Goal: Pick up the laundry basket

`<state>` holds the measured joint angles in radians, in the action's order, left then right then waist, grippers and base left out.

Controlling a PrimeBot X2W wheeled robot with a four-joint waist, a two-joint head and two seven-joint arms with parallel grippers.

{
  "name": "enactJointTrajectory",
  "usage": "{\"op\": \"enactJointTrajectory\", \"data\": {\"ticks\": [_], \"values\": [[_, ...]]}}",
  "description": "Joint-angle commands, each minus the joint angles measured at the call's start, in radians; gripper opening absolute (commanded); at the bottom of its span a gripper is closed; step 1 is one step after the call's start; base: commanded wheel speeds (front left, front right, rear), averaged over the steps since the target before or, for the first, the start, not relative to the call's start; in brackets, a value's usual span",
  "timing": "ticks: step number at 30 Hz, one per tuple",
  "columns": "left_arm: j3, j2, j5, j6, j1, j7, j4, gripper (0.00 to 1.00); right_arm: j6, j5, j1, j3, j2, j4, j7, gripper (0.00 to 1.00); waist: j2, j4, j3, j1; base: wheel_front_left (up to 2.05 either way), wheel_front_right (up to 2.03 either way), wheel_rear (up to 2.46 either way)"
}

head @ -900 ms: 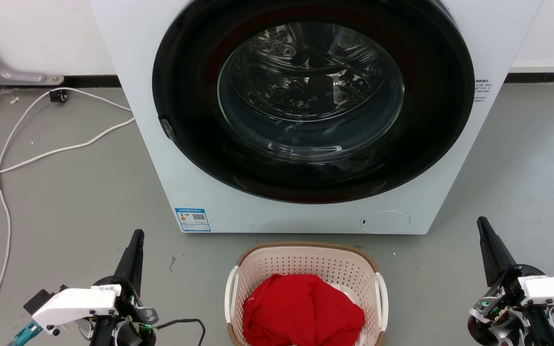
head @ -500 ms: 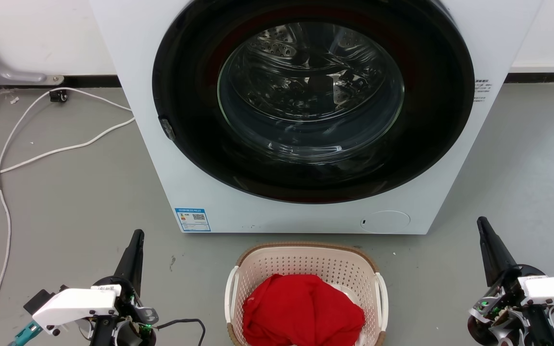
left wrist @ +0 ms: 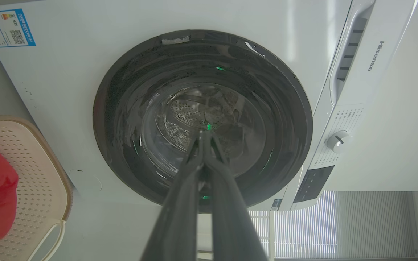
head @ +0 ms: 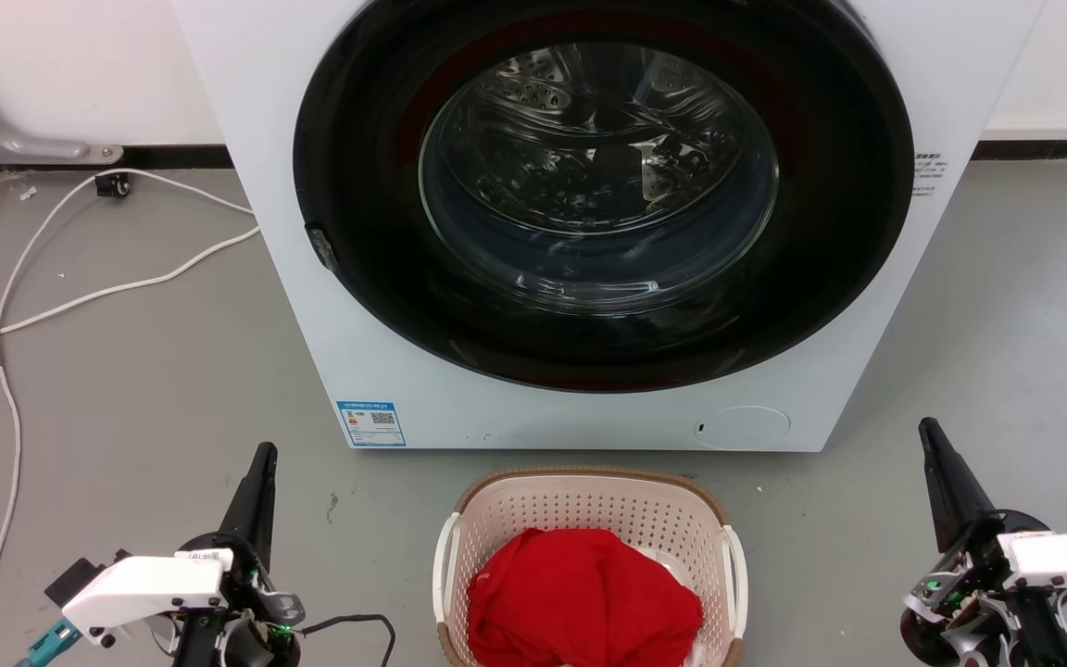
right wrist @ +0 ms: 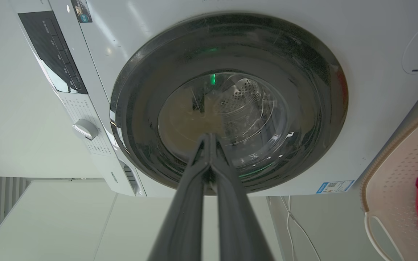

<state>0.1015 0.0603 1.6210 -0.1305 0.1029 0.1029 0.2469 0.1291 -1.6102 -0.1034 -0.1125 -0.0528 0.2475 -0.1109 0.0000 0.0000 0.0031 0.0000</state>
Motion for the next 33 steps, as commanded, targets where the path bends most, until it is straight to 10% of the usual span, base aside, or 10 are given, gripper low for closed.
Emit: {"op": "enactJointTrajectory", "data": {"ticks": [1, 6, 7, 19, 33], "values": [[0.003, -0.001, -0.007, 0.000, 0.011, 0.004, 0.002, 0.00, 0.003, 0.003, -0.012, -0.001, 0.002, 0.001, -0.003, 0.00, 0.0000, 0.000, 0.000, 0.0000, 0.00, 0.00, 0.00], [0.004, -0.002, -0.008, 0.000, 0.011, 0.005, 0.002, 0.00, 0.003, 0.003, -0.012, -0.001, 0.003, 0.001, -0.003, 0.00, 0.0000, 0.000, 0.000, 0.0000, 0.00, 0.00, 0.00], [0.001, -0.001, -0.001, 0.000, 0.000, 0.000, 0.000, 1.00, 0.000, 0.000, 0.000, 0.000, 0.000, 0.000, 0.000, 1.00, 0.0000, 0.000, 0.000, 0.0000, 0.00, 0.00, 0.00], [-0.060, -0.005, -0.031, 0.000, 0.005, -0.048, -0.001, 1.00, 0.000, 0.052, 0.043, 0.012, 0.002, -0.029, 0.049, 1.00, 0.0000, 0.000, 0.000, 0.0000, 0.00, 0.00, 0.00], [-0.121, -0.006, -0.337, 0.004, 0.010, -0.109, -0.067, 1.00, 0.000, 0.387, 0.075, 0.015, 0.002, -0.089, 0.111, 1.00, 0.0000, 0.001, -0.002, 0.0000, 0.00, 0.00, 0.00]]}}
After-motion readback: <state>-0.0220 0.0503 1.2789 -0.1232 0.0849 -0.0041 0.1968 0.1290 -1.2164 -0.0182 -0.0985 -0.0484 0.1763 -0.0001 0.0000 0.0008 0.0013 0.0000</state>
